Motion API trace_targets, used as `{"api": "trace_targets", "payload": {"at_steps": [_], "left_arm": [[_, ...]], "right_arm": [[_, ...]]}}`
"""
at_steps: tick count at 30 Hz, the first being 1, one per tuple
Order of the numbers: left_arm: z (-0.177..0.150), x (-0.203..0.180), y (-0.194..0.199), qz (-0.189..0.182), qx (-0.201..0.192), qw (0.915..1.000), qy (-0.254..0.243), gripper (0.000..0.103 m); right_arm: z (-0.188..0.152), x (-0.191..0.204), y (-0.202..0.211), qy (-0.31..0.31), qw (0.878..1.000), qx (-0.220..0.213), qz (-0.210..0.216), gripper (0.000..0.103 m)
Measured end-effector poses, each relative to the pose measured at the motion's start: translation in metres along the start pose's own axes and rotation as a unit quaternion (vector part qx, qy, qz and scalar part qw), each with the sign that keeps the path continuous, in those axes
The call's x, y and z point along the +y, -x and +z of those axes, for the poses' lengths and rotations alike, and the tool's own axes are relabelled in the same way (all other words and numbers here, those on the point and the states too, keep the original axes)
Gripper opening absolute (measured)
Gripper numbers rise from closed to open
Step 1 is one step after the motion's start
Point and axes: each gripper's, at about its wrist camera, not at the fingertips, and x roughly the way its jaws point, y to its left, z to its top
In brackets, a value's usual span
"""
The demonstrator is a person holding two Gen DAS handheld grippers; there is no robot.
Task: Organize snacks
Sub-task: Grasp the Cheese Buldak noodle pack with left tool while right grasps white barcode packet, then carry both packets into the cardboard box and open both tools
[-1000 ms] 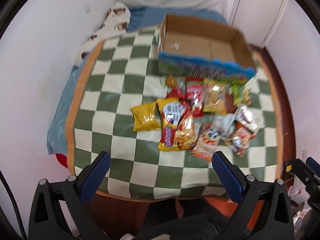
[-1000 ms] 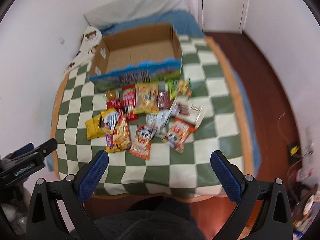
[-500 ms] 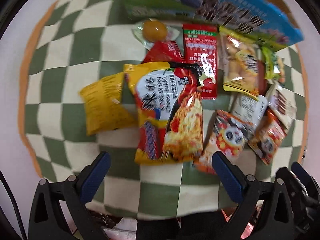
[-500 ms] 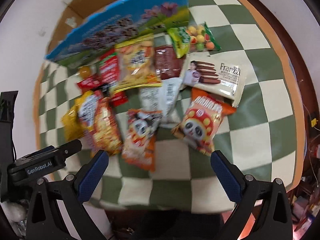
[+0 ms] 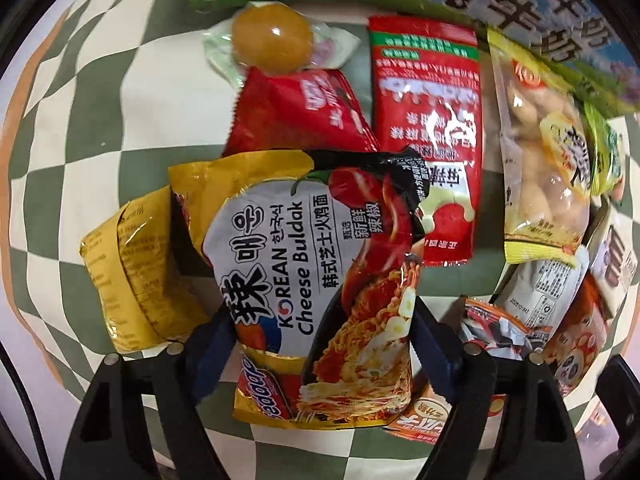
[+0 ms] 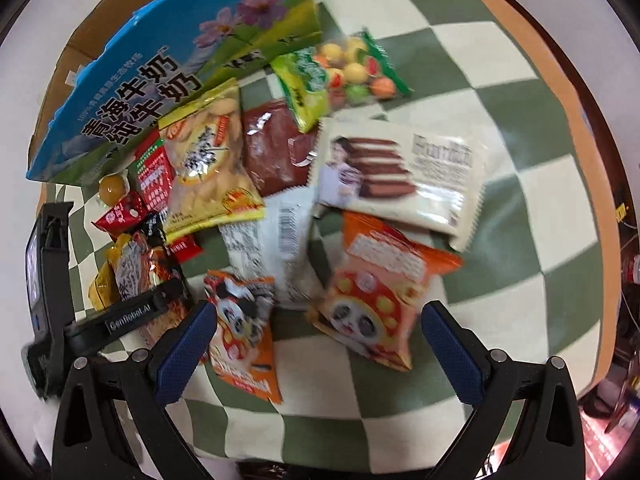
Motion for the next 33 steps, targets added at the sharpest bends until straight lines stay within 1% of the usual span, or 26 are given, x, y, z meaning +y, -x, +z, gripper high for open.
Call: {"api": "trace_targets", "payload": {"at_steps": [4,7,9,11,13,14,15,16,19,21,22,25,26,28,30,32,33], "left_arm": [[-0.015,0.005,0.01,0.013,-0.012,0.9998,0.003,0.078],[-0.023,0.009,0.008,0.02,-0.004,0.9998,0.004,0.079],[-0.017,0.005,0.0,0.02,0.006,0.9998,-0.003,0.081],[-0.01,0.003,-0.006,0.024,0.009,0.9996,-0.012,0.083],[-0.004,0.001,-0.013,0.023,0.01,0.9996,-0.01,0.084],[0.001,0.0,-0.021,0.02,0.012,0.9997,-0.008,0.084],[0.007,-0.008,-0.025,0.018,0.012,0.9998,-0.004,0.084],[0.01,-0.003,-0.027,0.014,0.012,0.9998,-0.002,0.083],[0.01,0.002,-0.024,0.005,0.001,1.0,0.008,0.081],[-0.001,0.014,-0.015,-0.003,-0.006,0.9999,0.009,0.081],[-0.001,0.015,-0.015,-0.006,-0.01,0.9999,0.01,0.081],[0.0,0.014,-0.026,-0.011,-0.006,0.9999,0.004,0.081],[0.003,0.014,-0.031,-0.009,-0.003,1.0,0.003,0.083],[0.006,0.016,-0.043,-0.005,0.0,1.0,0.0,0.083],[0.005,0.018,-0.051,-0.003,0.001,1.0,-0.002,0.083],[0.006,0.017,-0.051,-0.005,-0.005,1.0,-0.003,0.081],[0.004,0.018,-0.044,-0.004,-0.009,0.9999,-0.006,0.079]], "right_arm": [[0.012,0.027,-0.014,0.023,0.999,-0.011,0.019,0.101],[0.022,0.039,-0.038,0.025,1.0,0.005,0.014,0.097],[0.028,0.042,-0.057,0.018,1.0,0.021,0.003,0.093],[0.032,0.042,-0.076,0.01,0.999,0.035,0.007,0.081],[0.033,0.041,-0.086,0.009,0.999,0.04,-0.006,0.067],[0.032,0.042,-0.086,0.014,0.999,0.033,-0.01,0.065],[0.032,0.043,-0.085,0.018,0.999,0.03,-0.011,0.06],[0.032,0.043,-0.083,0.022,0.999,0.028,-0.01,0.056],[0.026,0.039,-0.073,0.041,0.999,0.031,-0.017,0.054],[0.024,0.039,-0.068,0.062,0.997,0.037,-0.028,0.054],[0.021,0.037,-0.067,0.072,0.996,0.044,-0.036,0.054],[0.015,0.032,-0.067,0.097,0.992,0.058,-0.052,0.054],[0.015,0.03,-0.069,0.096,0.992,0.061,-0.053,0.054],[0.016,0.022,-0.069,0.079,0.994,0.063,-0.046,0.061],[0.017,0.017,-0.072,0.072,0.994,0.063,-0.044,0.063],[0.019,0.017,-0.075,0.07,0.995,0.05,-0.051,0.062],[0.018,0.018,-0.075,0.068,0.995,0.043,-0.056,0.057]]}}
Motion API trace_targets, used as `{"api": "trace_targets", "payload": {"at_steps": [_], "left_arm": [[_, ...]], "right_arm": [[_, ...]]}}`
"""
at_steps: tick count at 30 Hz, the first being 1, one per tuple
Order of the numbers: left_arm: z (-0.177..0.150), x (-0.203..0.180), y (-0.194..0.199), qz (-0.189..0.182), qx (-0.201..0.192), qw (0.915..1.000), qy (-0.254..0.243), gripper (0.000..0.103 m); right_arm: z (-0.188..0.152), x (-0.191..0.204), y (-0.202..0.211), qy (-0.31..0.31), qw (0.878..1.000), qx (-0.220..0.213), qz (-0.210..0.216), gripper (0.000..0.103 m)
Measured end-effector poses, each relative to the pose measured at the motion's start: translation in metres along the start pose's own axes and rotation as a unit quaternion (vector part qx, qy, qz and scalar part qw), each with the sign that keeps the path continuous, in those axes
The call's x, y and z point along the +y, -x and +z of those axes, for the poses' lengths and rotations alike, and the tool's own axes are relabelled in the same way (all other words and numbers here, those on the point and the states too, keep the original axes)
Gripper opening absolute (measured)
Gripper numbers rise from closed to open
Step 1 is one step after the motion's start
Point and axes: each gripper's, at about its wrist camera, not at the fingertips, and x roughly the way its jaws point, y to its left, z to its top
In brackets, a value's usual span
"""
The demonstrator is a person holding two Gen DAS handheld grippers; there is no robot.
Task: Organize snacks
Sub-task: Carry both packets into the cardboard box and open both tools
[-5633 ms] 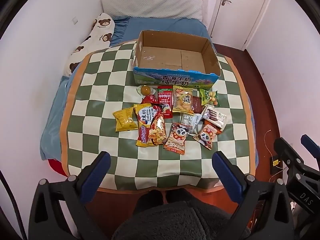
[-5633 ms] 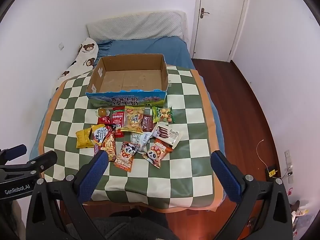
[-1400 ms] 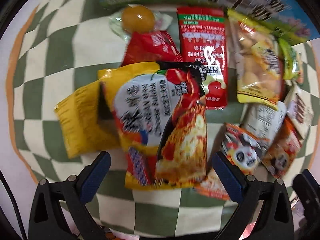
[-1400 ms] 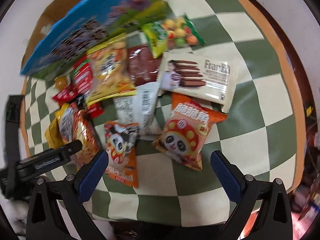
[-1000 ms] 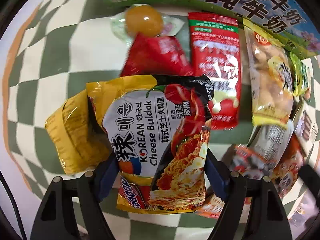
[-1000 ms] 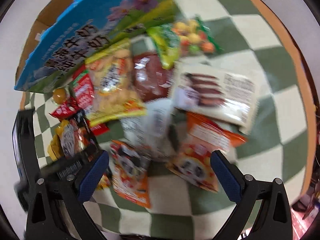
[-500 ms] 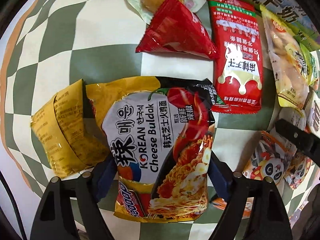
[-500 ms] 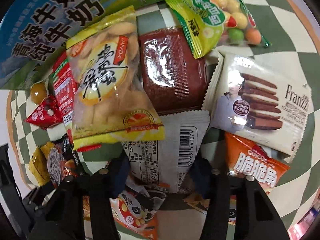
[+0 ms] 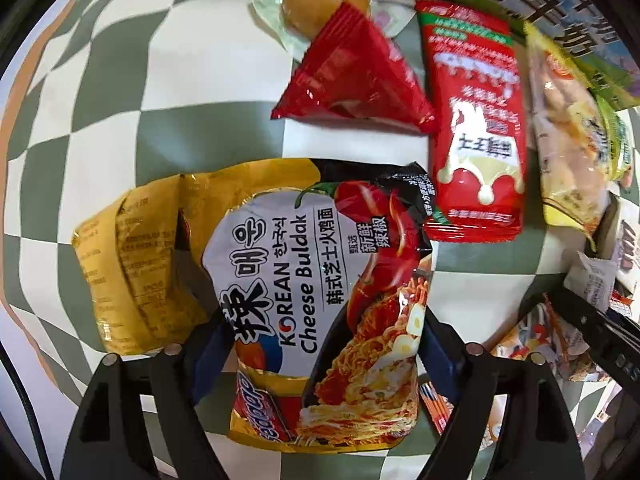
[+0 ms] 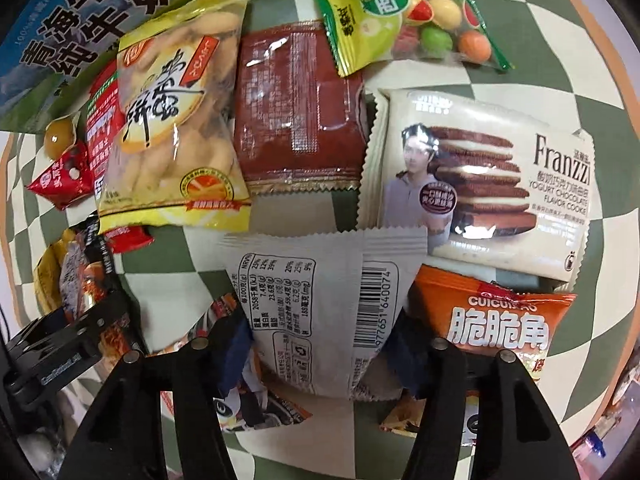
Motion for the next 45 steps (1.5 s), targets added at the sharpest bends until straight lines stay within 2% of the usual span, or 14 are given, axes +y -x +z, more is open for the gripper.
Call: {"api": "trace_targets", "payload": {"at_steps": [5,10,12,14,19,22,25,29,32,37,40,45], "left_arm": [[-0.014,-0.003,0.034,-0.009,-0.026,0.9994,-0.019,0.079],[-0.024,0.0,0.075,-0.054,-0.055,0.9964,-0.034,0.078],[-0.025,0.001,0.094,-0.067,-0.072,0.9943,-0.041,0.078],[-0.022,0.003,0.113,-0.084,-0.09,0.9914,-0.044,0.078],[0.009,0.002,0.182,-0.117,-0.113,0.9857,-0.042,0.078],[0.047,-0.005,0.21,-0.127,-0.124,0.9827,-0.052,0.078],[0.088,-0.014,0.234,-0.125,-0.126,0.9825,-0.058,0.078],[0.161,-0.023,0.238,-0.122,-0.114,0.9846,-0.051,0.078],[0.216,-0.028,0.224,-0.125,-0.089,0.9872,-0.044,0.078],[0.282,-0.036,0.184,-0.128,-0.041,0.9903,-0.037,0.077],[0.309,-0.042,0.163,-0.125,-0.021,0.9912,-0.038,0.077],[0.333,-0.045,0.136,-0.103,-0.005,0.994,-0.036,0.077]], "right_arm": [[-0.017,-0.002,0.026,-0.012,1.0,-0.024,0.006,0.053],[-0.04,-0.01,0.08,-0.007,0.998,-0.062,0.028,0.052],[-0.035,-0.008,0.098,-0.007,0.996,-0.075,0.046,0.052],[-0.037,-0.007,0.121,-0.004,0.994,-0.092,0.066,0.052],[-0.026,0.006,0.168,0.01,0.987,-0.118,0.113,0.052],[0.006,0.037,0.176,0.025,0.981,-0.132,0.139,0.052],[0.048,0.044,0.197,0.042,0.976,-0.147,0.158,0.052],[0.118,0.057,0.216,0.065,0.971,-0.163,0.163,0.052],[0.169,0.071,0.206,0.08,0.972,-0.155,0.156,0.052],[0.233,0.088,0.178,0.103,0.976,-0.131,0.139,0.052],[0.26,0.093,0.152,0.111,0.979,-0.11,0.13,0.052],[0.294,0.093,0.108,0.11,0.984,-0.084,0.109,0.052]]}}
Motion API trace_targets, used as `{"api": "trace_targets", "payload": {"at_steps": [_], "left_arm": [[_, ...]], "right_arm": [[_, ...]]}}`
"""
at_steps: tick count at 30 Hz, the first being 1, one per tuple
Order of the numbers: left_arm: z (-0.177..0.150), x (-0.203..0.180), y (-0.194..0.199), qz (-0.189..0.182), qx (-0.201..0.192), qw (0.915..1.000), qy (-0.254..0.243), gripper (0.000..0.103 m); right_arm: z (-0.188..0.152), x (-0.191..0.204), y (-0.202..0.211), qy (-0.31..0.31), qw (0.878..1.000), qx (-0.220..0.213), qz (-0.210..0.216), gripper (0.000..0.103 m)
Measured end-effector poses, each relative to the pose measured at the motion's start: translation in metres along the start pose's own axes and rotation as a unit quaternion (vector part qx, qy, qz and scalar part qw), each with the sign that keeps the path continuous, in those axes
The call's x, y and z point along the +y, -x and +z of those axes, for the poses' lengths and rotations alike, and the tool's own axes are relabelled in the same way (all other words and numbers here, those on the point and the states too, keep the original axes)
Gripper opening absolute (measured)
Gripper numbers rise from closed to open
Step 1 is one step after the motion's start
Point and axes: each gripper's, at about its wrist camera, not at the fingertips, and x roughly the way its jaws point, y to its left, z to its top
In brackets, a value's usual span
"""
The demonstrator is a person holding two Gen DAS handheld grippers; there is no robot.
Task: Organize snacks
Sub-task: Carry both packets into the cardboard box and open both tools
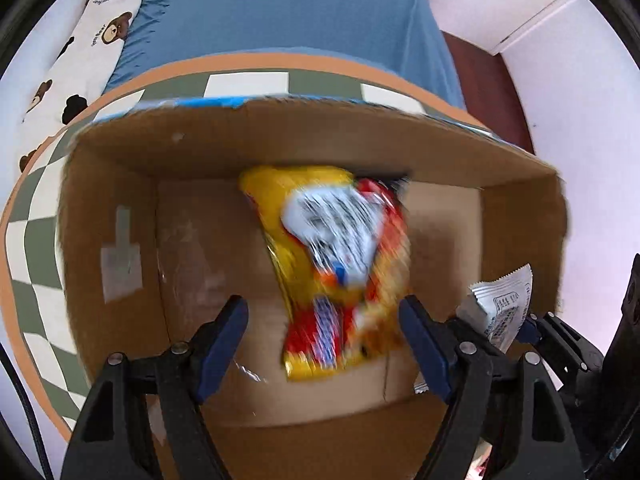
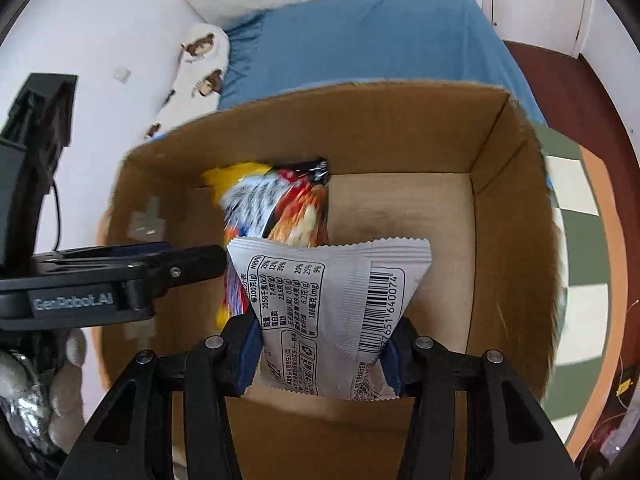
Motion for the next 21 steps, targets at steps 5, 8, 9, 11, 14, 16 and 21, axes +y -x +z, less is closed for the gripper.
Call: {"api": "trace_targets", "payload": {"at_steps": [5,8,9,11,14,16,21], "left_arm": [[0.003,-0.001,-0.005,0.032,-0.013,0.9994,-0.001,0.077],[-0.003,0.001,-0.002,0.031,-0.025,0.9991,0.012,0.077],[-0.007,0.002,0.0,0.028,-0.031,0.999,0.018,0.077],[-0.016,0.004,0.005,0.029,-0.043,0.9983,0.025,0.079],[-0.027,0.004,0.012,0.04,-0.058,0.9972,0.023,0.086],[-0.036,0.005,0.018,0.045,-0.064,0.9967,0.023,0.092],[-0.057,-0.001,0.034,0.057,-0.095,0.9938,0.006,0.095]], "right_arm": [[0.012,-0.015,-0.022,0.002,0.999,0.001,-0.037,0.062],[0.014,-0.02,-0.02,0.0,0.999,0.0,-0.032,0.09],[0.014,-0.021,-0.019,0.0,1.0,0.0,-0.031,0.09],[0.01,-0.022,-0.016,0.001,0.999,-0.002,-0.032,0.092],[0.001,-0.019,-0.006,0.003,0.999,-0.01,-0.04,0.094],[-0.006,-0.017,0.002,0.002,0.999,-0.016,-0.046,0.095],[-0.03,-0.017,0.021,-0.004,0.998,-0.025,-0.054,0.096]]}}
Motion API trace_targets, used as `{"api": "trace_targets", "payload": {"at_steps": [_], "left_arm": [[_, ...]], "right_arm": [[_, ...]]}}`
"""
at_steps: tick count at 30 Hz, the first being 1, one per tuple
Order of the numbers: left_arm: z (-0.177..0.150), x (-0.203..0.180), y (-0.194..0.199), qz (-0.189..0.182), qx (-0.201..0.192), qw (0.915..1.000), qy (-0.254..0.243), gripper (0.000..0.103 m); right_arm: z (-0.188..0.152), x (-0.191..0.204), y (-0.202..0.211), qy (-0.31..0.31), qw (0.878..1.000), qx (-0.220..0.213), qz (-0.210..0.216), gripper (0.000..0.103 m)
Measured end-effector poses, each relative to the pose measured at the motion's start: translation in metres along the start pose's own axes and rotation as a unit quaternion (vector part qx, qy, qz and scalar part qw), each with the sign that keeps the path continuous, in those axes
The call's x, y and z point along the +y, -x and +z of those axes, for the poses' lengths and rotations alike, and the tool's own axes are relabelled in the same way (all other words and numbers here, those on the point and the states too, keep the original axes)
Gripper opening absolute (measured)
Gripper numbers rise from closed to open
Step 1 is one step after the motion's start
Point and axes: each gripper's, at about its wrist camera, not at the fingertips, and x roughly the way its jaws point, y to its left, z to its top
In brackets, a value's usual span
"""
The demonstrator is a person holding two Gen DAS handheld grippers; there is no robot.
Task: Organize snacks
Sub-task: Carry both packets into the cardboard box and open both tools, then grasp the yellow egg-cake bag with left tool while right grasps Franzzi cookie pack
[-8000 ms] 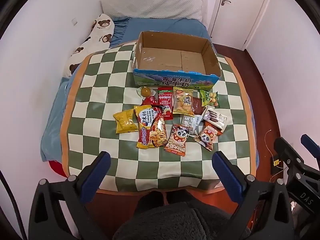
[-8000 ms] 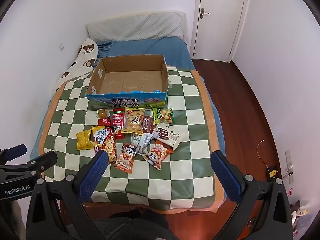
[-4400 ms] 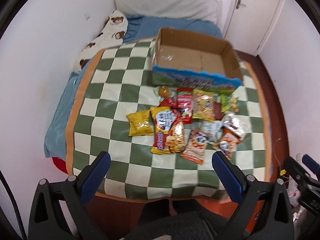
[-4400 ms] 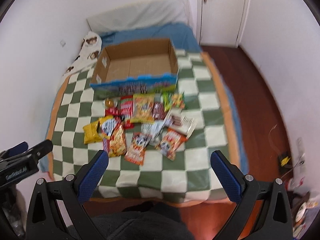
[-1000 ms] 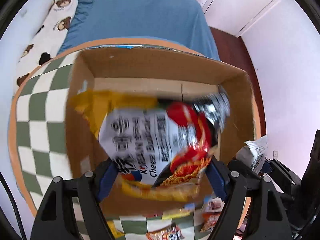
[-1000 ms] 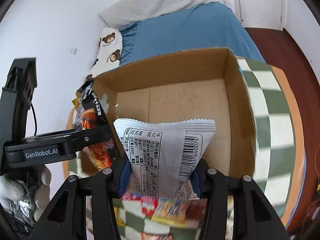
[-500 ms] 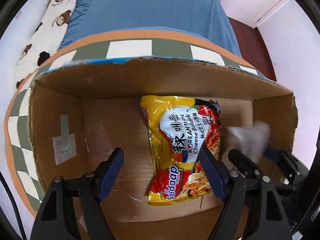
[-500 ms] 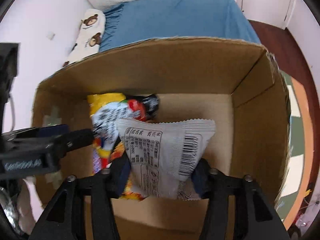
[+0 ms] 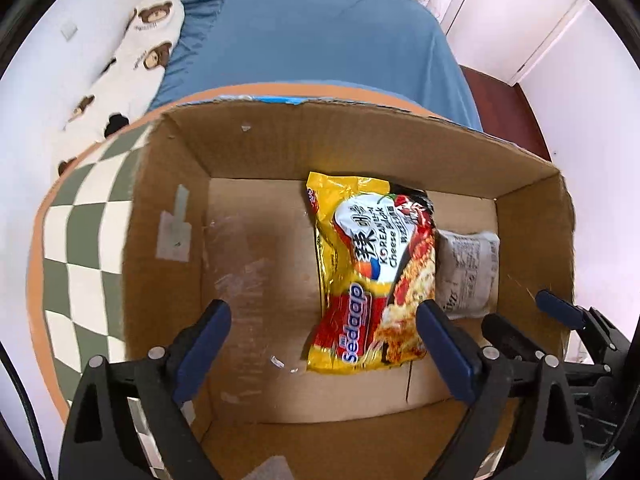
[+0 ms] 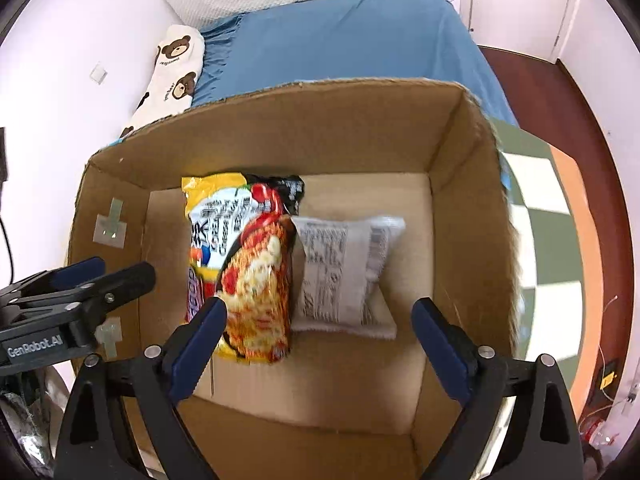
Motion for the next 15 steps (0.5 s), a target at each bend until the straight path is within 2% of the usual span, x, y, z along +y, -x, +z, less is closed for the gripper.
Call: {"api": "trace_targets", "payload": {"at_steps": [8,15], "left_arm": [[-0.032,-0.005,0.042,0.004,-0.062,0.9981,-0.005,0.095],[-0.065,-0.007,0.083,0.006,-0.108,0.9941,-0.007,0.095]], "right_arm": [[-0.035,0.0,0.038,0.004,0.999,-0.036,-0.032,0.098],[-0.061,0.01,0.089,0.018,0.995,-0.09,-0.048,0.098]]}}
